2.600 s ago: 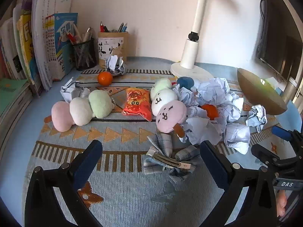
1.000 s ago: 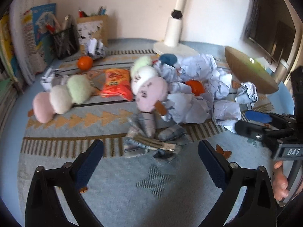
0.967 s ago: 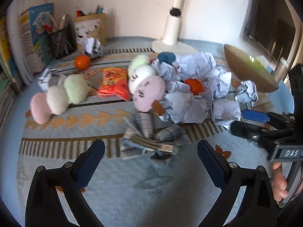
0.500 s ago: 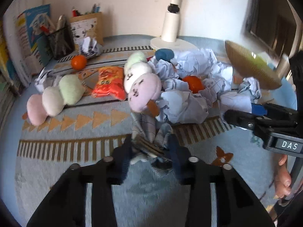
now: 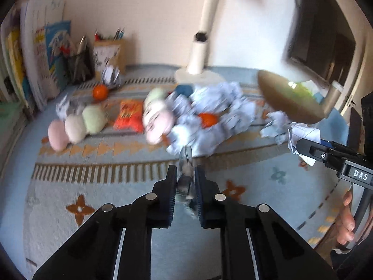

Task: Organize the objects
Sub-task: 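Grasp a crumpled paper ball with the right gripper while the left carries the cloth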

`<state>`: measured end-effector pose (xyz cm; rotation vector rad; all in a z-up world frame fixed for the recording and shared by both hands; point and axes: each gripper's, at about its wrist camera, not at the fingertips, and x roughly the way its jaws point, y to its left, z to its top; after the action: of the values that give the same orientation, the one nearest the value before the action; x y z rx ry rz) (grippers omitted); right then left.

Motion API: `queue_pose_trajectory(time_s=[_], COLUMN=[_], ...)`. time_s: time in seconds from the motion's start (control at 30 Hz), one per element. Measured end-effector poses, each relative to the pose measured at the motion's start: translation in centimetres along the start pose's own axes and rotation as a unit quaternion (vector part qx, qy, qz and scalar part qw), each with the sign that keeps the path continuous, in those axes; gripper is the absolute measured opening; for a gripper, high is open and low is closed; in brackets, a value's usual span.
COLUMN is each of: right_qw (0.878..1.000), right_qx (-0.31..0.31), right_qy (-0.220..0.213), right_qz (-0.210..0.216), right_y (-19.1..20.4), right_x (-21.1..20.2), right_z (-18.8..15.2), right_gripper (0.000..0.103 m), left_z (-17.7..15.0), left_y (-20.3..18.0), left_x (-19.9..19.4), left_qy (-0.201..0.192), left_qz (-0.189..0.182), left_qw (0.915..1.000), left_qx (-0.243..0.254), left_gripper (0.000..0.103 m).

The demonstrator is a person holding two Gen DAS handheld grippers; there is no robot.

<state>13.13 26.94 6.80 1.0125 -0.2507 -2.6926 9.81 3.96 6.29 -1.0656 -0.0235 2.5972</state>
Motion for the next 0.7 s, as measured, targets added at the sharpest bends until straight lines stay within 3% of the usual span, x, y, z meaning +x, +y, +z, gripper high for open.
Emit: queue_pose_trajectory(time_s=[0.17,0.27,0.3,0.37,0.43,0.6,0.7], right_qw=[0.999,0.998,0.998,0.998,0.998,0.997,0.997], right_qx=[0.034,0.049,0.052,0.06,0.065,0.076,0.073], right_qy=[-0.02,-0.026,-0.027,-0.026,-0.023,-0.012,-0.009], right_qz=[-0.012,-0.011,-0.01,-0.006,-0.002,0.011,0.01], right_y=[-3.7,-5.3,-5.7,-6.5,-6.8,-7.2,-7.0], right_x=[-2.7,-3.8,-4.0,-4.3,-4.3,-3.7,-3.7], right_z=[0.2,-0.1,-0.2,-0.6,-0.8,-1.5,-1.8], right_gripper=[0.055,0.055,0.055,0.055,0.055,0.056,0.056], left_z=[1.2,1.2,0.9,0.2,-1.0,-2.5,-2.6], left_y=[-2.5,-2.1,-1.3,0.1,1.7,1.5,0.5], left_x=[-0.5,-0.5,-0.3,0.2,0.6,3.0,3.9], left_qy=[-0.013,-0.007,0.0,0.013,0.02,0.061,0.055], left_qz=[-0.002,-0.003,-0.001,0.017,0.033,0.049,0.081], left_qw=[0.9998,0.9999,1.0,0.9993,0.998,0.9961,0.995], left_qx=[0.018,0.01,-0.006,-0.029,-0.05,-0.041,-0.019], left_gripper=[0.011,0.013,0.016,0.051,0.065,0.066,0.066])
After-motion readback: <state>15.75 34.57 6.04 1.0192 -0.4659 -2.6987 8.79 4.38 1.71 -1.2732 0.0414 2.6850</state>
